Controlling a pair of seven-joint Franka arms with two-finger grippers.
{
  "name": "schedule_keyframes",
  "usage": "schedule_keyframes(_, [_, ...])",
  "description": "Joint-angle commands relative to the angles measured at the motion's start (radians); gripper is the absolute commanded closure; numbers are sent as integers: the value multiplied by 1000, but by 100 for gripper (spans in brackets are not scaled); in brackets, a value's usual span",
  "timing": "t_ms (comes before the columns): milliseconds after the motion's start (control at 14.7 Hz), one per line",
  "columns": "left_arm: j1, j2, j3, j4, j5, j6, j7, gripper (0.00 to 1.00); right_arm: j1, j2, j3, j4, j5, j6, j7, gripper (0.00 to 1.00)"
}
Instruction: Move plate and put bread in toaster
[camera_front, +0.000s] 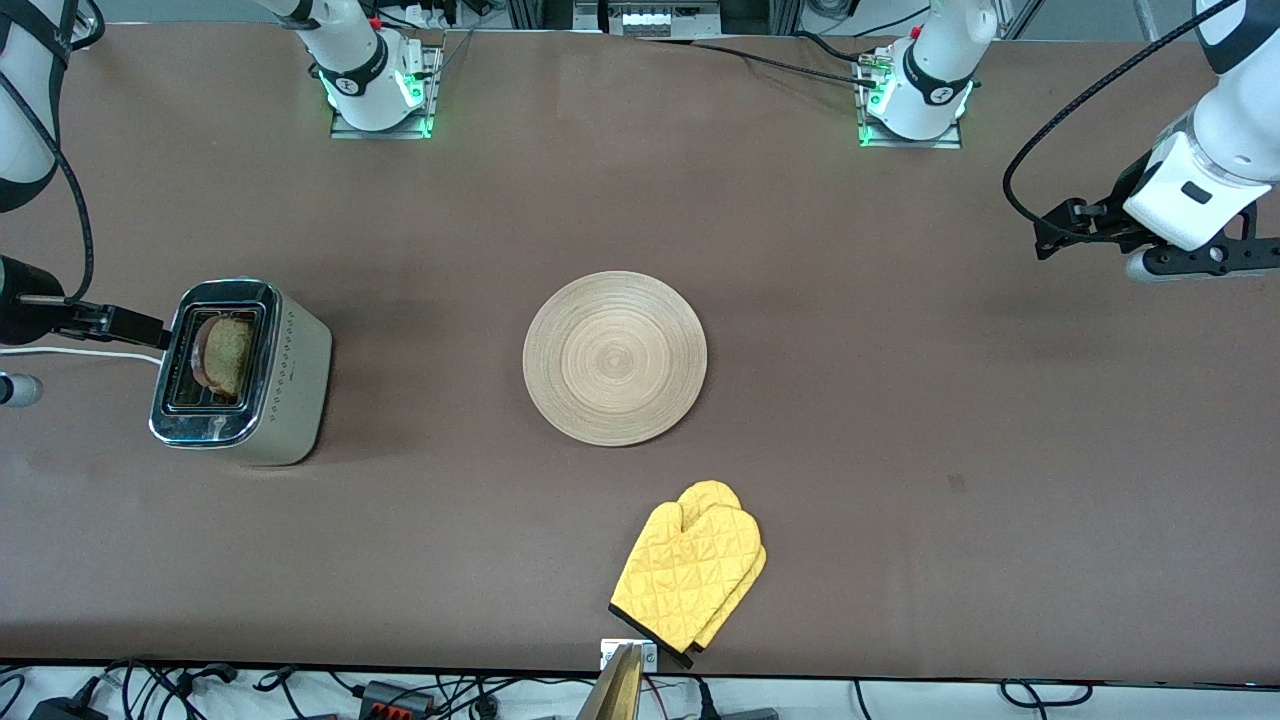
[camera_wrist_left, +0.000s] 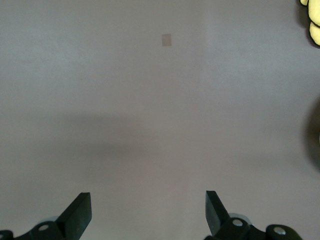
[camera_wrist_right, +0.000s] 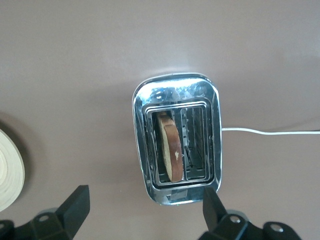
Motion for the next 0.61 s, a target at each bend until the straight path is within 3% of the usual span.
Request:
schedule_keyframes(0, [-7,-5,4,9,6,-17,-9,0,-28,-33,23,-11,17,-1,17,0])
schedule_keyframes(272, [-7,-5,4,9,6,-17,-9,0,-249,-71,257,-21,-31,21,5,0])
schedule_keyframes(543, [-5,-5,4,9,4,-17,-8,0,-301,-132,316,-122,-63,113,2,0])
